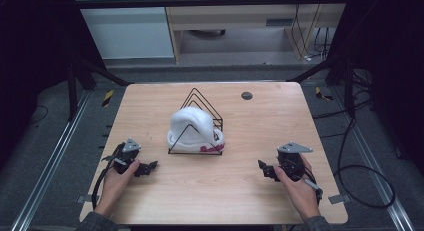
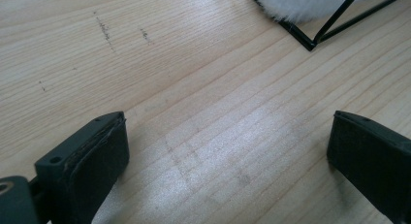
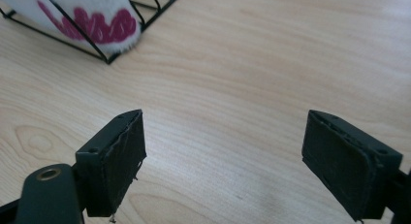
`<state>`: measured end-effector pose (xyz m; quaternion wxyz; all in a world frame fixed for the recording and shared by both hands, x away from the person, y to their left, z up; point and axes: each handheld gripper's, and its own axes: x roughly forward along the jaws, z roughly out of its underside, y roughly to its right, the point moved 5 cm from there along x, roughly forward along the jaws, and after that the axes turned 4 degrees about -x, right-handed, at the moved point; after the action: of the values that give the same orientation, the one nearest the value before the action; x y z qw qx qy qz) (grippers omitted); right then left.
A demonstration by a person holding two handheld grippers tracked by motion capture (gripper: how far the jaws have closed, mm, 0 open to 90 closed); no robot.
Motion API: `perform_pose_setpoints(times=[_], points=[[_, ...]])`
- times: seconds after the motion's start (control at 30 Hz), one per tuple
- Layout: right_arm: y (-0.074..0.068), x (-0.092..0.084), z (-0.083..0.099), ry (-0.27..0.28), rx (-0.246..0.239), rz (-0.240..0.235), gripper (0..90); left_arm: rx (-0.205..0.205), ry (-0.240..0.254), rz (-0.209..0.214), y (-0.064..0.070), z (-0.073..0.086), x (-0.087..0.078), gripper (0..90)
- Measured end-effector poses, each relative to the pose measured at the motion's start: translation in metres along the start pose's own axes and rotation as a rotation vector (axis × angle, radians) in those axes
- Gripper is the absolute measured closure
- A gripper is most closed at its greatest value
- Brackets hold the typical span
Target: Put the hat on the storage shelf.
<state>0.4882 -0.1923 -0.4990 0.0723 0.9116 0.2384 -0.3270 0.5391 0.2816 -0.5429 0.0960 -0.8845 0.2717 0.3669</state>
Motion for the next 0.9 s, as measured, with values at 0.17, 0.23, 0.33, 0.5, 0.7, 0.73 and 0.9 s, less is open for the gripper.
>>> perform_pose_setpoints(times=[0.17, 0.23, 0.33, 0.5, 0.7, 0.73, 0.9], points=[[-0.002, 0.013, 0.013, -0.048, -0.037, -0.009, 16.4, 0.006, -0.004, 0.004, -0.001, 0.000, 0.000, 0.0], [-0.001, 0.018, 0.014, -0.046, -0.041, -0.002, 16.4, 0.007, -0.005, 0.003, 0.000, 0.000, 0.000, 0.0], [0.000, 0.023, 0.013, -0.051, -0.050, 0.011, 16.2, 0.007, -0.006, 0.001, 0.000, 0.000, 0.000, 0.0], [0.006, 0.042, 0.015, -0.082, -0.033, 0.068, 15.9, 0.003, -0.004, -0.001, 0.000, 0.000, 0.000, 0.0], [0.007, 0.055, 0.013, -0.052, -0.014, 0.102, 13.6, -0.003, -0.004, -0.002, 0.000, 0.000, 0.000, 0.0], [0.007, 0.055, 0.013, -0.052, -0.014, 0.102, 13.6, -0.003, -0.004, -0.002, 0.000, 0.000, 0.000, 0.0], [0.006, 0.057, 0.013, -0.051, -0.010, 0.104, 12.1, -0.008, -0.004, -0.002, 0.001, 0.000, 0.000, 0.0]])
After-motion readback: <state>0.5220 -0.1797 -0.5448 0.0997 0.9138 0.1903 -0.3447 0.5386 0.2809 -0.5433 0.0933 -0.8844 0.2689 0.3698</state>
